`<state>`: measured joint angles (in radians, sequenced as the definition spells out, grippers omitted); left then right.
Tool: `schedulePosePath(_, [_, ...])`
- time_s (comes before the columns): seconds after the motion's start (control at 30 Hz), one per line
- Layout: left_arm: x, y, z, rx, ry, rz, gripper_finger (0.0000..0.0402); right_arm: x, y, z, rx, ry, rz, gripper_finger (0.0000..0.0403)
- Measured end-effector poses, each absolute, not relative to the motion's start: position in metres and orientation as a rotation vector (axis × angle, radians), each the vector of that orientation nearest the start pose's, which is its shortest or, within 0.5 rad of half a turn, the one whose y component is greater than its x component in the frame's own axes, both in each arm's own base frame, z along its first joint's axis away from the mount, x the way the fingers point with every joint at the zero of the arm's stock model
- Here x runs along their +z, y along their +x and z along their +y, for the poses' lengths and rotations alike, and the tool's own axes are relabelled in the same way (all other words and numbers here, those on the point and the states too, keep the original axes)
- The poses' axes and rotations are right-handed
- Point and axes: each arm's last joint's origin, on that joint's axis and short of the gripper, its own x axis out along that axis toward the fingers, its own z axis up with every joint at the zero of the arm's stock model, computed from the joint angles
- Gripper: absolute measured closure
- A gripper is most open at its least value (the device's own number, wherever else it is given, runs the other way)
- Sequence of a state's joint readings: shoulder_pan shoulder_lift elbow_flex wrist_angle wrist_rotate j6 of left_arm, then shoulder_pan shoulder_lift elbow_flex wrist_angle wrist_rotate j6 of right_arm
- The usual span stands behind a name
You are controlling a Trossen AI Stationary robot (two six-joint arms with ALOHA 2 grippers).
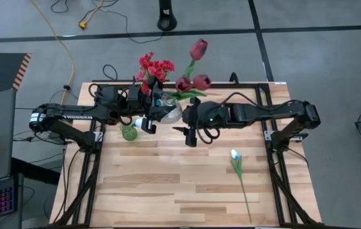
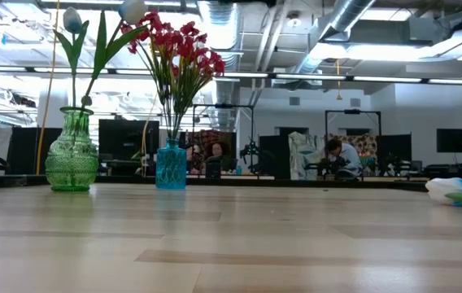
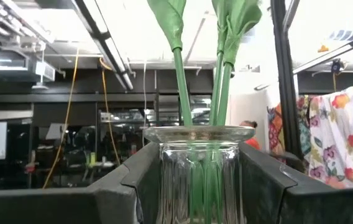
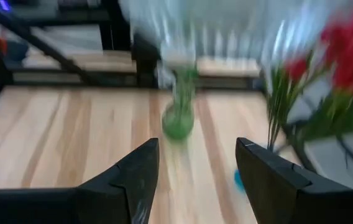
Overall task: Sort flowers into vase by color
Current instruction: Adjust the transparent vase by standing it upright on the table
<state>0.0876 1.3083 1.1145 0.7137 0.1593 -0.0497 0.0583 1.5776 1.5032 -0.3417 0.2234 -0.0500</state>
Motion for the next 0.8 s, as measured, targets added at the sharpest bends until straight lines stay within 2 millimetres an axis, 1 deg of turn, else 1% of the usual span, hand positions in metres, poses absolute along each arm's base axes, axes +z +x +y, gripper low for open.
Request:
schedulePosePath(0.1, [0.419, 0.286, 0.020, -0.085, 0.017, -0.520, 0.0245, 0.380, 0.361, 0.020, -0.142, -0.130, 0.318, 0.0167])
schedulePosePath(0.23, [0.419, 0.286, 0.020, -0.086, 0.017, -0.519, 0.0245, 0.388, 0.363, 0.026, -0.131, -0.135, 0.235, 0.0179])
schedulePosePath(0.53, [0.422, 0.282, 0.020, -0.089, 0.017, -0.520, 0.0245, 0.391, 0.361, 0.030, -0.138, -0.149, 0.213, 0.0207])
schedulePosePath(0.8, [0.423, 0.280, 0.019, -0.104, 0.022, -0.502, 0.0245, 0.400, 0.350, 0.038, -0.139, -0.150, 0.194, 0.0224])
